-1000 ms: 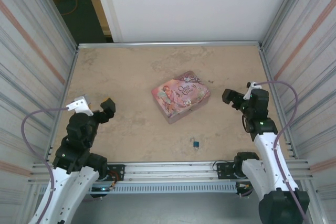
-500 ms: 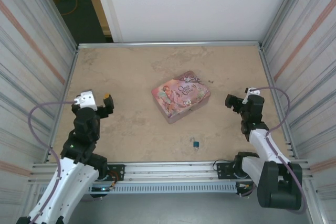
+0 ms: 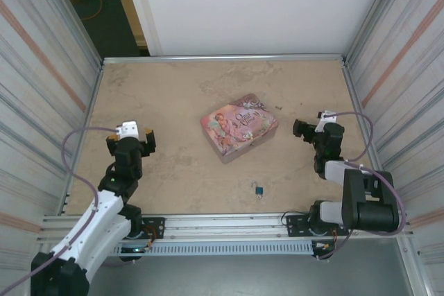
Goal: Unlock the padlock with the key
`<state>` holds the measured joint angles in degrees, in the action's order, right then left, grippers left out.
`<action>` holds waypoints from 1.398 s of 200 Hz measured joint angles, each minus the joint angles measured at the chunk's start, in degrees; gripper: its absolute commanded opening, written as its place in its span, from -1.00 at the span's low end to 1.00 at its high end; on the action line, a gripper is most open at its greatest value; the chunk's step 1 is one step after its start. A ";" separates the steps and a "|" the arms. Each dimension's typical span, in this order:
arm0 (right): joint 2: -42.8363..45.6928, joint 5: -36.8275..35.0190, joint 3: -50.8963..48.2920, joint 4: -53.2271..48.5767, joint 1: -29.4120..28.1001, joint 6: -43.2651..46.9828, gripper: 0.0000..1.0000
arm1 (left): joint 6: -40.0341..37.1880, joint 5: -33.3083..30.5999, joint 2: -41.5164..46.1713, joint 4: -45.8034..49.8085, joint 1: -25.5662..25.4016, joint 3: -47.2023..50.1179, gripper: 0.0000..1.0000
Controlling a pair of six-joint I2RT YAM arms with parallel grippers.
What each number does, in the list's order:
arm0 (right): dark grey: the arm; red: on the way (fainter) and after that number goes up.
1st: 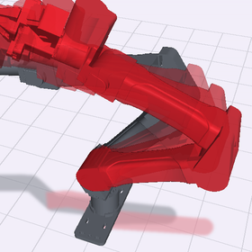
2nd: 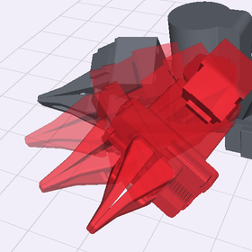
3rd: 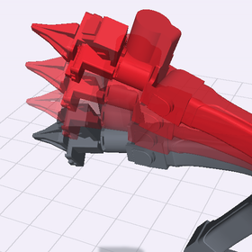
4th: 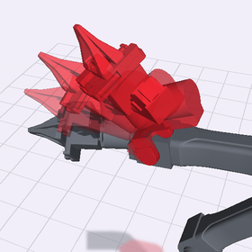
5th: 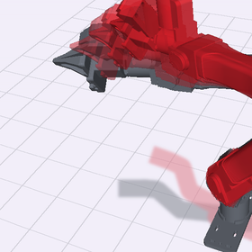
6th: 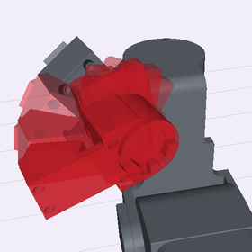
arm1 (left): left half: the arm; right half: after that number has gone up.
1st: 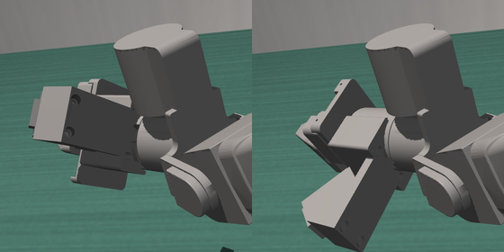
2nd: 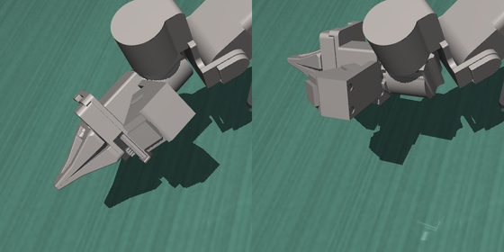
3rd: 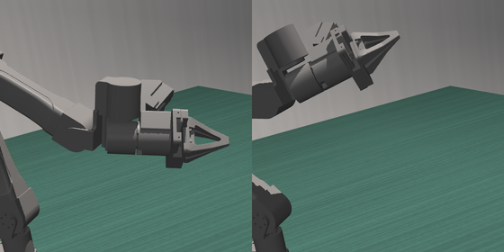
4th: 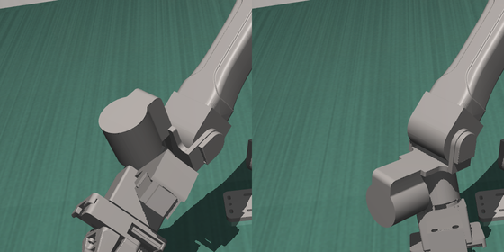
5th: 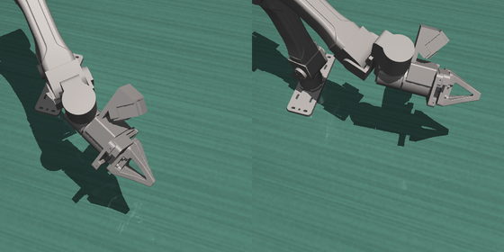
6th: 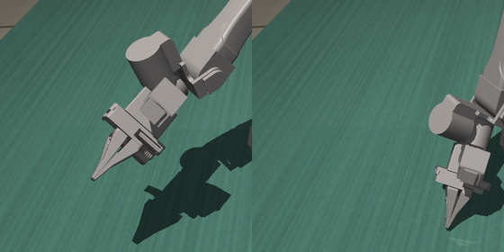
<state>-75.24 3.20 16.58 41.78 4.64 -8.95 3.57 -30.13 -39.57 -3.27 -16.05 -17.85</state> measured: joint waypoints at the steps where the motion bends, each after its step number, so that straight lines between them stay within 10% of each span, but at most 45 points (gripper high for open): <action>1: -0.22 0.07 0.00 0.31 0.00 0.09 0.98 | -0.02 0.04 -0.26 -0.17 0.00 0.00 0.97; 75: -11.47 2.93 -0.61 11.67 1.40 0.63 0.98 | -0.35 4.28 -5.66 -8.98 4.92 2.14 0.98; 279: -12.59 -0.39 5.73 4.42 -1.22 2.21 0.98 | -1.49 9.86 -19.45 -27.39 8.24 4.79 0.97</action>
<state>-87.83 2.81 22.31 46.19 3.42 -6.74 2.09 -20.27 -59.02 -30.65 -7.81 -13.06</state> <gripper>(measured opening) 0.989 0.987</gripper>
